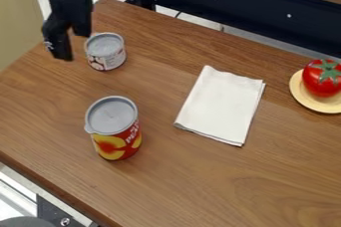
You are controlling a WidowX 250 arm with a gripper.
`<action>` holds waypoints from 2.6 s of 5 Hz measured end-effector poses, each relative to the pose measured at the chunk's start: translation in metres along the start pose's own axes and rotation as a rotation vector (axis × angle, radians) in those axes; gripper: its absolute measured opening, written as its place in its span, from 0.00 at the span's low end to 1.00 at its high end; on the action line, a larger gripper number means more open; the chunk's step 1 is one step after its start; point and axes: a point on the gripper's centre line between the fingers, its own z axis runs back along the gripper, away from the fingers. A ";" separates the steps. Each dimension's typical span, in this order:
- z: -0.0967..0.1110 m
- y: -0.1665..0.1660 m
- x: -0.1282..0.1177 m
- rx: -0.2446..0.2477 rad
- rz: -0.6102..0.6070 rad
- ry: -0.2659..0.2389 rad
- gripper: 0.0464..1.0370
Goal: Moved the larger can to the bottom left of the white cloth
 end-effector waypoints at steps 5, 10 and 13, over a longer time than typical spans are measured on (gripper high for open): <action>-0.018 -0.054 0.027 -0.042 -0.113 -0.017 0.96; -0.027 -0.074 0.064 0.062 -0.152 -0.009 0.96; -0.032 -0.085 0.105 0.031 -0.175 -0.035 0.96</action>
